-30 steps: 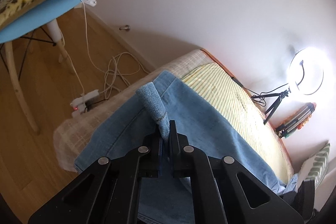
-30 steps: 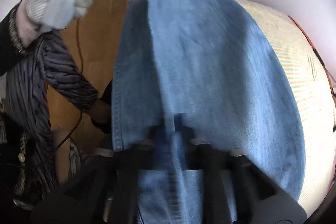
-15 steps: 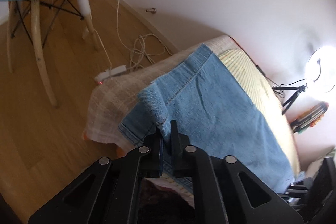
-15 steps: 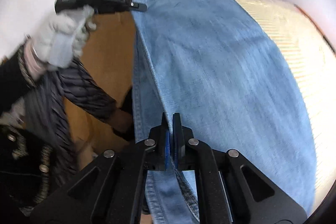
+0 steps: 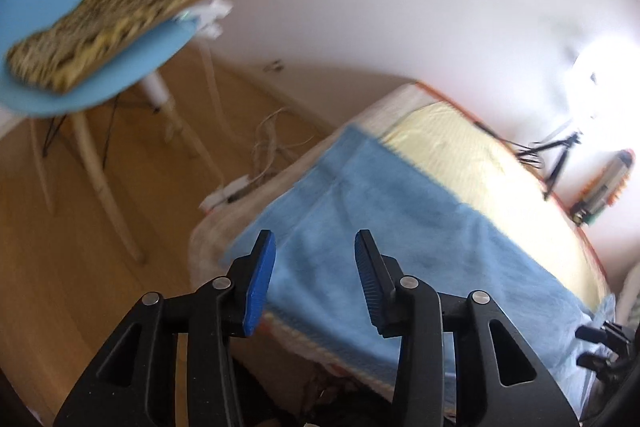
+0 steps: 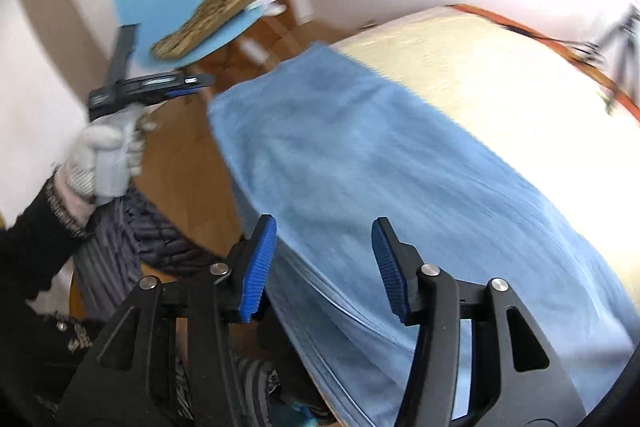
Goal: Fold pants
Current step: 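Open both tools to release the folded jeans, then grasp the jeans waistband near the pocket with the left tool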
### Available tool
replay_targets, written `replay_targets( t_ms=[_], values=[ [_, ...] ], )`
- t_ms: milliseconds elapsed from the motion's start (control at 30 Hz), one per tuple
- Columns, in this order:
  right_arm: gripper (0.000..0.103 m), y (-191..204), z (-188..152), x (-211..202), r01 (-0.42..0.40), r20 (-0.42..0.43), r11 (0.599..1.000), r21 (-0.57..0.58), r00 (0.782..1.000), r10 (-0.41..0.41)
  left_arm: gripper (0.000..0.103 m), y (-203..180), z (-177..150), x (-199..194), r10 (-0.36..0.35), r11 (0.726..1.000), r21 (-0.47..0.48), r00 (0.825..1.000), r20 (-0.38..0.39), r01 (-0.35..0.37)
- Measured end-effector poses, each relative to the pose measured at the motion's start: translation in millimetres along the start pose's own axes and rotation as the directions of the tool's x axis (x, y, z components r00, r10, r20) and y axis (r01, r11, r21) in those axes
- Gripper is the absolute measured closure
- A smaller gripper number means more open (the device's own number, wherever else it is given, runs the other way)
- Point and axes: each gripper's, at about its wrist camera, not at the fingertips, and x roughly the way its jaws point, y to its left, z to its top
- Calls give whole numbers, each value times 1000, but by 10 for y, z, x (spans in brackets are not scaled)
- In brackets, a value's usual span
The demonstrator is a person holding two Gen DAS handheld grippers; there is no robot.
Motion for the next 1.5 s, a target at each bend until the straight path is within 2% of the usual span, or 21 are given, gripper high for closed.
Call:
replay_targets(
  t_ms=[100, 167, 233, 367, 500, 567, 633, 733, 800, 833, 867, 967, 1033, 1100, 1133, 1200, 1233, 1300, 1367, 1433, 1500],
  values=[
    [47, -155, -140, -196, 79, 33, 993, 90, 996, -82, 63, -289, 54, -47, -87, 995, 57, 996, -4, 88],
    [47, -275, -225, -353, 124, 48, 982, 142, 990, -132, 62, -511, 87, -27, -159, 983, 86, 987, -31, 161],
    [47, -379, -323, -494, 165, 63, 967, 194, 982, -180, 58, -766, 97, 32, -244, 963, 98, 968, -67, 249],
    [47, -658, -484, -809, 227, 78, 925, 304, 962, -261, 58, -1257, 58, 162, -341, 922, 142, 930, -137, 359],
    [47, -916, -725, -1118, 267, 90, 868, 418, 939, -332, 58, -1880, -63, 280, -415, 861, 214, 880, -230, 462],
    [47, -1021, -860, -1243, 290, 83, 838, 463, 927, -366, 58, -2203, -157, 322, -446, 821, 248, 850, -281, 514],
    [47, -1141, -1015, -1387, 323, 76, 803, 501, 908, -413, 53, -2557, -280, 383, -475, 778, 271, 813, -336, 567],
    [46, -1326, -1214, -1558, 356, 55, 754, 552, 887, -459, 53, -3015, -449, 437, -488, 727, 303, 774, -403, 616],
    [46, -1441, -1340, -1682, 362, 44, 734, 575, 882, -469, 53, -3302, -577, 468, -502, 687, 309, 737, -452, 657],
    [46, -1474, -1382, -1722, 367, 38, 725, 582, 879, -475, 53, -3469, -651, 495, -519, 663, 292, 705, -484, 689],
    [46, -1507, -1423, -1769, 373, 33, 715, 592, 875, -484, 53, -3571, -716, 487, -529, 648, 281, 684, -502, 708],
    [46, -1613, -1550, -1909, 373, 38, 694, 617, 866, -499, 53, -3941, -881, 496, -536, 614, 287, 656, -531, 735],
    [46, -1671, -1645, -1986, 350, 55, 692, 631, 870, -490, 53, -4169, -981, 531, -535, 594, 281, 630, -562, 754],
    [46, -1728, -1746, -2060, 341, 58, 685, 644, 871, -488, 53, -4411, -1102, 564, -526, 570, 269, 596, -606, 777],
    [46, -1747, -1781, -2092, 352, 53, 675, 648, 863, -502, 53, -4487, -1145, 579, -522, 564, 265, 586, -620, 782],
    [46, -1753, -1840, -2143, 397, 35, 649, 649, 836, -547, 51, -4739, -1267, 632, -513, 542, 250, 551, -658, 802],
    [46, -1763, -1885, -2173, 422, 24, 633, 649, 820, -572, 46, -4848, -1326, 656, -503, 534, 247, 539, -676, 809],
    [46, -1797, -1970, -2230, 441, 11, 604, 664, 802, -598, 44, -5058, -1427, 716, -488, 525, 240, 520, -701, 816],
    [46, -1871, -2096, -2310, 417, 14, 580, 700, 804, -595, 42, -5292, -1557, 801, -472, 516, 227, 495, -729, 826],
    [46, -1950, -2219, -2399, 388, 22, 550, 740, 803, -596, 42, -5454, -1653, 913, -456, 526, 206, 478, -751, 825],
    [46, -1978, -2319, -2499, 375, 30, 528, 761, 794, -608, 42, -5599, -1746, 1061, -440, 550, 154, 442, -782, 821]
  ],
)
